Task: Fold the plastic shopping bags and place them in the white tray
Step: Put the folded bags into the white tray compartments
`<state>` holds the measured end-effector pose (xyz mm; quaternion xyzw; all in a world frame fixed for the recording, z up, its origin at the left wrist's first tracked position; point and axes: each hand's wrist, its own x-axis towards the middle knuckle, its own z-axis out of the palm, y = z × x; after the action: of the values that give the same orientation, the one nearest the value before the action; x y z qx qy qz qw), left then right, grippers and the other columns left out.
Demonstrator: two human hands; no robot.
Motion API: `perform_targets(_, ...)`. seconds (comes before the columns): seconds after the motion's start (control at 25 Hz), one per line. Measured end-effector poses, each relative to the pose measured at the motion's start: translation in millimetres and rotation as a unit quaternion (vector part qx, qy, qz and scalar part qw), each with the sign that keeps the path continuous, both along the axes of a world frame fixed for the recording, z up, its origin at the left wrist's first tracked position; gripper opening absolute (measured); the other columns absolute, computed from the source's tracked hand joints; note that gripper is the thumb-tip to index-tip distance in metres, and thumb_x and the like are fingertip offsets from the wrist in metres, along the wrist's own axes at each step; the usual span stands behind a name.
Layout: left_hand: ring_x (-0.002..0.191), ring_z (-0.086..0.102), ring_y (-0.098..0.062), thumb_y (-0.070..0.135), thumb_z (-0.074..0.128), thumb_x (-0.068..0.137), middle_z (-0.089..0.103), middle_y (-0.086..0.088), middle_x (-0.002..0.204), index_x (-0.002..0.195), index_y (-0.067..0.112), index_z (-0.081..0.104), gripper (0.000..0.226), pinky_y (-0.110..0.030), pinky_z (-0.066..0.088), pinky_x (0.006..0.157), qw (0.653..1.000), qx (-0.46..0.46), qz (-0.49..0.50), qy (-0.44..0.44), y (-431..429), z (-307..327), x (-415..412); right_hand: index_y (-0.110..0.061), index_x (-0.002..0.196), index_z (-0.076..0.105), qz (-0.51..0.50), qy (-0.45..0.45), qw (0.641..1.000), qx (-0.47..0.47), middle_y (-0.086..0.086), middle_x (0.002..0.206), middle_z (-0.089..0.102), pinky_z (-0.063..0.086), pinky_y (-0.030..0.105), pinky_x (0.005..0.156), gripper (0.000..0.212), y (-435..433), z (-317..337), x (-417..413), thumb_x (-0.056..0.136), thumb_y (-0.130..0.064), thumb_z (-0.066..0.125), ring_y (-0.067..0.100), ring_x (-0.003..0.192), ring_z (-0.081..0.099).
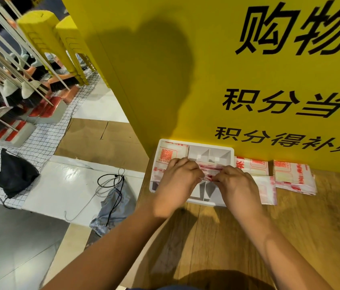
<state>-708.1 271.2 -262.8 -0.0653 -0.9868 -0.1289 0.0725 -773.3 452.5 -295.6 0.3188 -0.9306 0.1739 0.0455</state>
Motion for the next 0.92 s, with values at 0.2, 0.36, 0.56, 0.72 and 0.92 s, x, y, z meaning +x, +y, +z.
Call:
perform_targets(0.2,0.091,0.062,-0.019,0.016,0.082,0.075,0.073,0.009,0.092,0.087,0.027,0.080,0.016,-0.033,0.035,0.080,0.999,-0.013,0.030,-0.003,1,-4,-5,-0.017,0.098,0.078,0.026,-0.048,0.997,-0.059,-0.001,0.099,0.072,0.055,0.032,0.073,0.018,9,6,4,0.081,-0.010,0.079,0.023,0.087,0.067)
perform_targets(0.36,0.096,0.059,-0.024,0.015,0.074,0.080,0.070,0.002,0.097,0.094,0.021,0.077,0.016,-0.038,0.044,0.081,1.000,-0.022,0.005,-0.008,21,9,-8,-0.018,0.109,0.072,-0.069,-0.085,0.985,-0.132,-0.004,0.106,0.066,0.053,0.030,0.078,0.018,59,10,12,0.092,-0.019,0.067,0.016,0.096,0.062)
perform_targets(0.56,0.116,0.051,-0.030,0.018,0.068,0.087,0.062,-0.008,0.122,0.122,0.015,0.066,0.035,-0.042,0.040,0.091,0.992,-0.044,-0.081,-0.081,95,14,-42,-0.011,0.104,0.074,-0.127,-0.082,0.985,-0.086,0.007,0.108,0.067,0.055,0.040,0.083,0.021,128,0,-1,0.083,-0.008,0.074,0.029,0.098,0.064)
perform_targets(0.72,0.129,0.042,-0.034,0.026,0.064,0.093,0.050,-0.014,0.137,0.139,0.013,0.047,0.051,-0.046,0.029,0.109,0.973,-0.150,-0.076,-0.159,143,0,-65,-0.018,0.111,0.074,-0.140,-0.103,0.979,-0.105,0.004,0.111,0.065,0.054,0.041,0.089,0.027,164,2,-16,0.085,-0.011,0.071,0.024,0.102,0.063)
perform_targets(0.92,0.129,0.043,-0.037,0.015,0.070,0.087,0.044,-0.017,0.137,0.144,0.011,0.038,0.066,-0.050,0.024,0.116,0.967,-0.134,-0.032,-0.214,169,-24,-72,-0.015,0.117,0.068,-0.140,-0.136,0.975,-0.103,0.004,0.114,0.063,0.048,0.028,0.087,0.029,179,3,-29,0.088,-0.013,0.071,0.023,0.104,0.062)
